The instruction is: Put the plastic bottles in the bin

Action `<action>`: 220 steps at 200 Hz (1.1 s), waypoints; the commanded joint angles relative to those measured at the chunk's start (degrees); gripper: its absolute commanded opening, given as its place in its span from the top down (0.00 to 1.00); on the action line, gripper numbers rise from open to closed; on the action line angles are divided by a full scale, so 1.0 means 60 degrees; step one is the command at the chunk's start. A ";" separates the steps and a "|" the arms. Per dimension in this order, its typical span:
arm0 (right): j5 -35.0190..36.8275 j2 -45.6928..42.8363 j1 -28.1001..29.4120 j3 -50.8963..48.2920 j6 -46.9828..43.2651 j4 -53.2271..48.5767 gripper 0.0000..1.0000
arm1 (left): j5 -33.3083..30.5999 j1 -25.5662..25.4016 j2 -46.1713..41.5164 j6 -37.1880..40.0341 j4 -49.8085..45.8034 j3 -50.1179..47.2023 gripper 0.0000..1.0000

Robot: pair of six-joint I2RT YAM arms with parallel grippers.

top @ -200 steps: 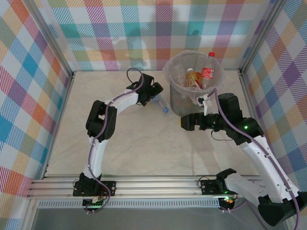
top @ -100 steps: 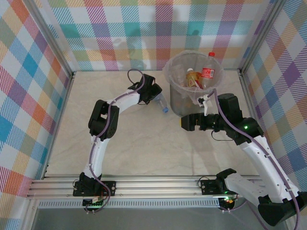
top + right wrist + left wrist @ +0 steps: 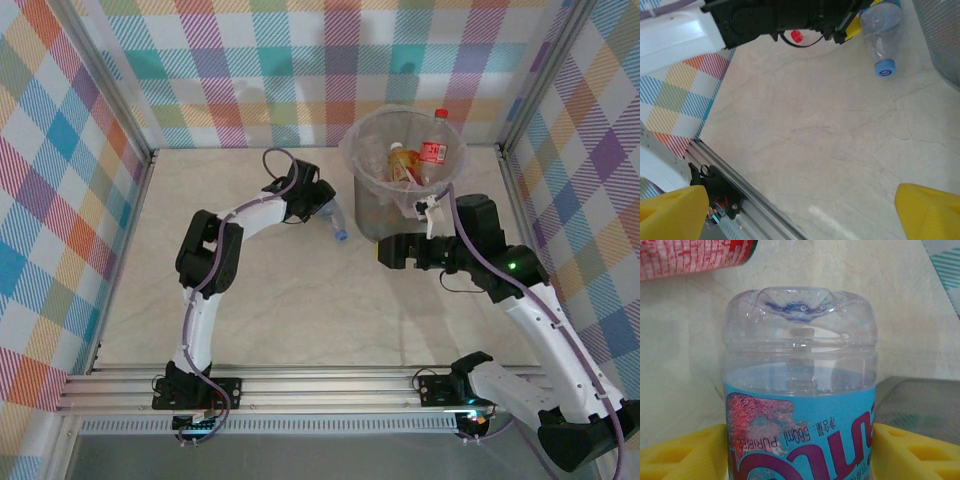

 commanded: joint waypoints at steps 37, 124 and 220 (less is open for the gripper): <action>-0.0899 0.0130 0.0037 -0.0771 0.0787 0.1612 0.05 | 0.1924 0.0117 -0.2615 0.0528 0.0890 -0.1816 0.31; -0.0455 0.1295 0.0429 -0.1503 0.2902 0.4329 0.00 | 0.3370 0.0117 -0.5810 -0.0152 0.1885 -0.4753 0.30; 0.0298 0.3479 0.1736 -0.1102 0.3477 0.6496 0.00 | 0.3420 0.0016 -0.7531 -0.1634 0.3222 -0.6476 0.30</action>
